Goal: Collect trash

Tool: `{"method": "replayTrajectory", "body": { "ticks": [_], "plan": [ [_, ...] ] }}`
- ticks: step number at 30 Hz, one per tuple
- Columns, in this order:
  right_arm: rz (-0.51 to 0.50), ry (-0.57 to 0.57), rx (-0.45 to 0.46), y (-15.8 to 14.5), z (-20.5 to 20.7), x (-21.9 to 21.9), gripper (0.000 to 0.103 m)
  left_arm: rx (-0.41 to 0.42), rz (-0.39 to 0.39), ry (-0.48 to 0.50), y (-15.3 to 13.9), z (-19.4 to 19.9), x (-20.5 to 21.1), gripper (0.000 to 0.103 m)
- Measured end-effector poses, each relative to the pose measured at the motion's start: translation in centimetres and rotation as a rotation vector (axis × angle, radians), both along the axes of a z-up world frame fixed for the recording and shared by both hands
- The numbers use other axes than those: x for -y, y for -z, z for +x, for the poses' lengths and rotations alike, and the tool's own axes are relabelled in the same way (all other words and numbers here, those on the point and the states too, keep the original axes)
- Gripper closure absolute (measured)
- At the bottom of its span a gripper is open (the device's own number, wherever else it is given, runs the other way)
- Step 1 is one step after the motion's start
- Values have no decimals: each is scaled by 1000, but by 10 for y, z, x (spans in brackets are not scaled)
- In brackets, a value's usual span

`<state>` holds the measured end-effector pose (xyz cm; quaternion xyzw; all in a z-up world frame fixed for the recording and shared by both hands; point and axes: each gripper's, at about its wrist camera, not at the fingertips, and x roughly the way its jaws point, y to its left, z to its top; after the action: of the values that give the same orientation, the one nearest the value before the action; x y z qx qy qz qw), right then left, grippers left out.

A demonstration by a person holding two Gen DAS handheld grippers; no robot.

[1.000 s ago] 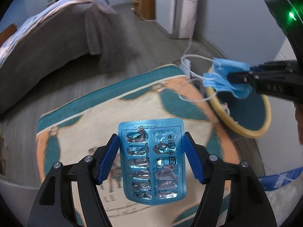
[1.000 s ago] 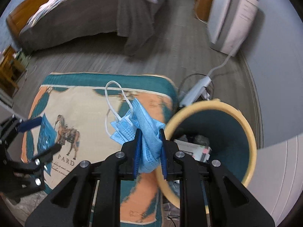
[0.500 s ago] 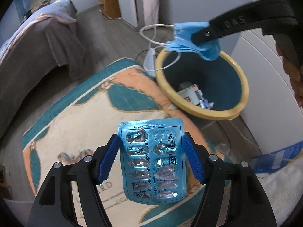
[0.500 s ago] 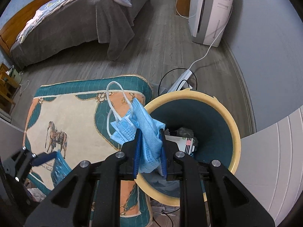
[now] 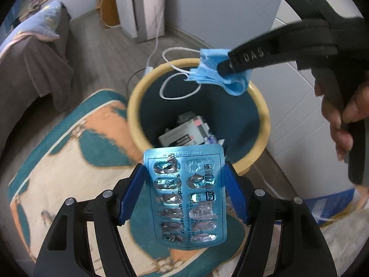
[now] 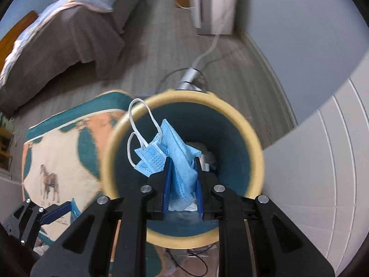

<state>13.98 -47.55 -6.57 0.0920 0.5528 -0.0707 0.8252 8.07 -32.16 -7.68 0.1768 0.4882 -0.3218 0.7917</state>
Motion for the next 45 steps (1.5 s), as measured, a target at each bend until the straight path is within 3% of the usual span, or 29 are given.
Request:
{"method": "replayTrajectory", "body": {
  "ticks": [6, 9, 10, 14, 15, 24, 34, 41, 45],
  "plan": [
    [59, 79, -18, 18, -5, 31, 82, 77, 19, 18, -5, 19, 35, 33],
    [106, 94, 20, 14, -5, 35, 66, 127, 40, -23, -9, 33, 41, 17],
    [116, 101, 28, 12, -4, 37, 58, 132, 36, -39, -10, 37, 40, 16],
    [122, 82, 33, 2, -9, 33, 49, 111, -3, -70, -17, 36, 25, 16],
    [116, 72, 28, -1, -11, 31, 42, 105, -12, -73, -19, 33, 21, 15],
    [-15, 27, 91, -57, -69, 2, 9, 127, -102, -137, -58, 0, -28, 5],
    [-10, 64, 136, -87, -122, -8, 6, 123, -142, -168, -93, -28, -56, 5],
    [-62, 64, 113, -80, -136, -13, 6, 121, -115, -200, -80, -26, -59, 5],
    [-35, 92, 153, -86, -143, -4, 6, 118, -121, -201, -81, -26, -67, 5]
  ]
}}
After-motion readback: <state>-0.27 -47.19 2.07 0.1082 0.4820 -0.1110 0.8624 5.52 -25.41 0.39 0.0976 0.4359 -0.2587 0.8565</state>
